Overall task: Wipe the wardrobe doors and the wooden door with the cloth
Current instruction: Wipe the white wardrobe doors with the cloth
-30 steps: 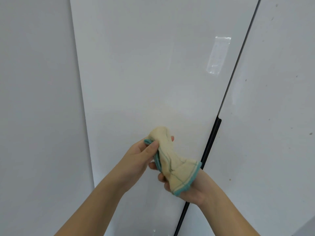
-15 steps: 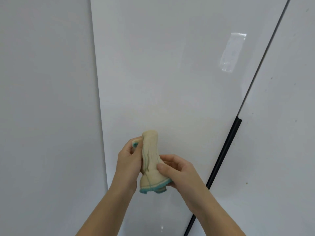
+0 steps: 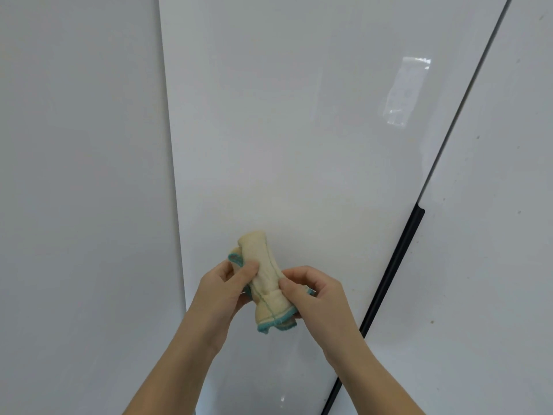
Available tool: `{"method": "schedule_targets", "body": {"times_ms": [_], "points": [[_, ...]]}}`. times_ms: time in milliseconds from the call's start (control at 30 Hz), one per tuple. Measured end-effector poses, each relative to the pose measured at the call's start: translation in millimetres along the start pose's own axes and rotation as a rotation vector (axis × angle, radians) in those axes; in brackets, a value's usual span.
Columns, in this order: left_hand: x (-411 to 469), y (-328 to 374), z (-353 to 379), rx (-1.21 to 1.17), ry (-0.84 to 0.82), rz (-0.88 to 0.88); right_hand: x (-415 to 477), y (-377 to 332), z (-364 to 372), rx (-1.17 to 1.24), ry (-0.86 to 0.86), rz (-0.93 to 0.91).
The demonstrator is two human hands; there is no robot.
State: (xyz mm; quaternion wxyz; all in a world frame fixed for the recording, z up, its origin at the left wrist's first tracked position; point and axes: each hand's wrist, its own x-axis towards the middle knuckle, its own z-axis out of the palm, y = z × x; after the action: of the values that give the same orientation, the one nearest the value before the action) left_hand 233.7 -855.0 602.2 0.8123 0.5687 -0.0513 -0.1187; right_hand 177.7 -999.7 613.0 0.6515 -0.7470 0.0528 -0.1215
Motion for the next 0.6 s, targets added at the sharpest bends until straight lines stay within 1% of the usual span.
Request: {"method": "schedule_targets", "body": {"times_ms": [67, 133, 167, 267, 400, 500, 600], "points": [[3, 0, -4, -0.003, 0.064, 0.031, 2, 2, -4, -0.036, 0.037, -0.018], [11, 1, -14, -0.005, 0.195, 0.099, 4, 4, -18, -0.161, 0.197, -0.133], [16, 4, -20, 0.028, 0.271, 0.164, 5, 2, -27, -0.225, 0.293, -0.206], [27, 14, -35, 0.216, 0.439, 0.383, 3, -9, -59, -0.318, 0.530, -0.365], [39, 28, -44, 0.479, 0.641, 0.574, 3, -22, -93, -0.370, 0.751, -0.451], [48, 36, -45, 0.678, 0.744, 0.758, 6, -30, -107, -0.311, 0.784, -0.419], [57, 42, -44, 0.841, 0.791, 0.919, 12, -36, -115, -0.257, 0.772, -0.372]]}}
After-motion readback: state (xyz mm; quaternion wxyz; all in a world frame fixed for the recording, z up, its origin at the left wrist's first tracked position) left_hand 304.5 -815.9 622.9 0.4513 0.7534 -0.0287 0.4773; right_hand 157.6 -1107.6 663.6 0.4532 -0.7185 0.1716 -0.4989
